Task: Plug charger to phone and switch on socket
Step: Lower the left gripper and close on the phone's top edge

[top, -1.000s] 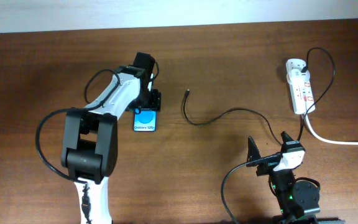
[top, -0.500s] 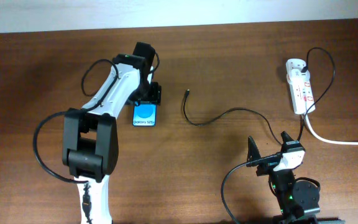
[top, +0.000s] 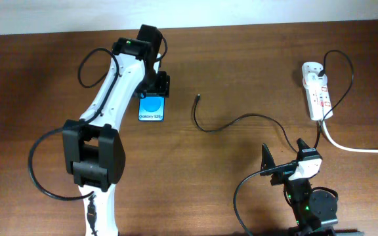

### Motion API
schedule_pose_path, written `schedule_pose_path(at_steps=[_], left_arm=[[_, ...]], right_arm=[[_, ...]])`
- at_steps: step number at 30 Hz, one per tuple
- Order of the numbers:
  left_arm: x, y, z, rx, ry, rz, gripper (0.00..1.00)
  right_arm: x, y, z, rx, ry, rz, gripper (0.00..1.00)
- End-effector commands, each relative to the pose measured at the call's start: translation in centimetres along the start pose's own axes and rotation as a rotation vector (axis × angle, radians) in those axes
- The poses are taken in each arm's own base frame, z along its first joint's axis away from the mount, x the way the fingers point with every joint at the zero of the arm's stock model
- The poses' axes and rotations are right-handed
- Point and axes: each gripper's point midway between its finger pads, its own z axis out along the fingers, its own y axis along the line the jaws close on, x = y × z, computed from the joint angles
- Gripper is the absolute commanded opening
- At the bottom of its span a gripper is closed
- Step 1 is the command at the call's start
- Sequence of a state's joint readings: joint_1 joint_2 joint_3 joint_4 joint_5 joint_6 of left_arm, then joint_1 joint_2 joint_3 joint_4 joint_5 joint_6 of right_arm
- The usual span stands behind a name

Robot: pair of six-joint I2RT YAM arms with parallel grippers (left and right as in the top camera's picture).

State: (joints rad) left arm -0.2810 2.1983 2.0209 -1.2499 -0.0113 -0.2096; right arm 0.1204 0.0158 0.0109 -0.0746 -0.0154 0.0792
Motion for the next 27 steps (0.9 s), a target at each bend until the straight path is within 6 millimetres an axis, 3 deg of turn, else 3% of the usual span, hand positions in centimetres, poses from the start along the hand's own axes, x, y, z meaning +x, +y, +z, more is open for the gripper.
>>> schedule_pose_path(at_steps=[1, 7, 13, 22, 27], left_arm=[[-1.2, -0.3, -1.8, 0.018, -0.047, -0.003, 0.36], [-1.4, -0.6, -2.0, 0.033, -0.052, -0.084, 0.00], [-1.2, -2.8, -2.6, 0.160, -0.030, -0.090, 0.00], [-0.3, -2.5, -7.6, 0.174, -0.092, -0.085, 0.00], [0.9, -2.2, -8.8, 0.165, -0.074, -0.086, 0.00]], right_arm=[[0.2, -0.1, 0.0, 0.005, 0.004, 0.003, 0.98], [0.2, -0.1, 0.0, 0.005, 0.004, 0.003, 0.98], [0.2, -0.1, 0.0, 0.005, 0.004, 0.003, 0.98], [0.2, -0.1, 0.0, 0.005, 0.003, 0.003, 0.98], [0.2, -0.1, 0.0, 0.005, 0.004, 0.003, 0.98]])
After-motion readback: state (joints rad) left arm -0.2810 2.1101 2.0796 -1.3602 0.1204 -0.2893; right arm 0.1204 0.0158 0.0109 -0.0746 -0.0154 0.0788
